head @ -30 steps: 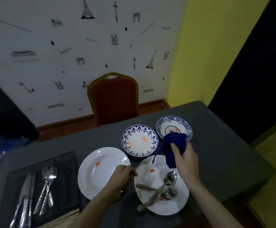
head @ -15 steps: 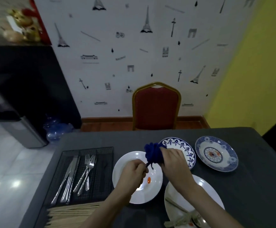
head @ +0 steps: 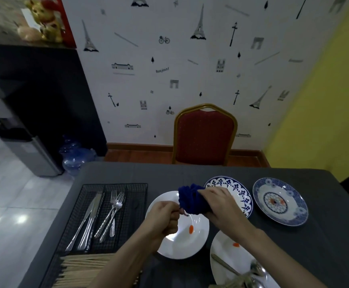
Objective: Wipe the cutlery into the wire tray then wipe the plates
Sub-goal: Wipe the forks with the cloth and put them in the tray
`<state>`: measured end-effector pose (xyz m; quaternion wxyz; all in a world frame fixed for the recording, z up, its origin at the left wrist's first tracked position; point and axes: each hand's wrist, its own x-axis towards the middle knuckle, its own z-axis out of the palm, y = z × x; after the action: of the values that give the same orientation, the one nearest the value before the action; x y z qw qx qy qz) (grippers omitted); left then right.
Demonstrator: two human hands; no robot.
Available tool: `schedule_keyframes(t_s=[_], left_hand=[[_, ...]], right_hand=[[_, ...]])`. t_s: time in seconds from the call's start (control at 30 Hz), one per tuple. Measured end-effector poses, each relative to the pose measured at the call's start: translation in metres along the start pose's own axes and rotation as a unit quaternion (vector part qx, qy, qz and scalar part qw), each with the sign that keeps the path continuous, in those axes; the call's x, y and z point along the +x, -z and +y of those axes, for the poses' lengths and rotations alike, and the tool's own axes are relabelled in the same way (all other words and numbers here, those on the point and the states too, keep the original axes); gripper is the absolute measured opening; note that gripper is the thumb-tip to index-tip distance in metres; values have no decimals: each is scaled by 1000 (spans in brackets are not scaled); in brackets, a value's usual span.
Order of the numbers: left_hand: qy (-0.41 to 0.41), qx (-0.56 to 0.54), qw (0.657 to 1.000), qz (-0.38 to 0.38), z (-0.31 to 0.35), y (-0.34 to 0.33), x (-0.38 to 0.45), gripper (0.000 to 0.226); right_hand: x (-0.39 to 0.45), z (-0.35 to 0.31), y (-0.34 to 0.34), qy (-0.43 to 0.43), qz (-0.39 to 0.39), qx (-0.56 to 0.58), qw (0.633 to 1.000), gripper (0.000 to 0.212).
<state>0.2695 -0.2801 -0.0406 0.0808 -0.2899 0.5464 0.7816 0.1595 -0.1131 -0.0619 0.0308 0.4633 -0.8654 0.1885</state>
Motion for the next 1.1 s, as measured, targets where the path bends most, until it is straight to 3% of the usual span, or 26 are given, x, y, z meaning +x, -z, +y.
schedule_keyframes(t_s=[0.1, 0.17, 0.23, 0.33, 0.47, 0.67, 0.9, 1.03, 1.1], left_hand=[[-18, 8, 1000, 9, -8, 1, 1, 28], [-42, 14, 999, 30, -13, -2, 2, 27], [-80, 34, 995, 53, -16, -4, 2, 26], [-115, 63, 989, 66, -14, 5, 8, 27], [-110, 137, 982, 66, -14, 17, 20, 34], [-99, 259, 958, 67, -21, 7, 21, 20], [-107, 182, 977, 29, -2, -14, 16, 20], [-118, 171, 977, 42, -4, -14, 8, 23], [-119, 174, 976, 54, -4, -16, 9, 23]], right_hand=[[6, 14, -2, 3, -8, -63, 998, 47], [15, 24, 4, -44, 0, -76, 996, 35], [20, 37, 13, -120, 36, -31, 992, 22], [23, 47, 26, -215, 101, 80, 968, 26], [23, 36, 29, -255, 149, 142, 945, 27], [24, 16, 22, -222, 175, 73, 957, 32], [5, -17, 3, -21, 125, -28, 992, 40], [11, -3, 10, -111, 134, -33, 984, 43], [9, -9, 11, -98, 133, -22, 986, 40]])
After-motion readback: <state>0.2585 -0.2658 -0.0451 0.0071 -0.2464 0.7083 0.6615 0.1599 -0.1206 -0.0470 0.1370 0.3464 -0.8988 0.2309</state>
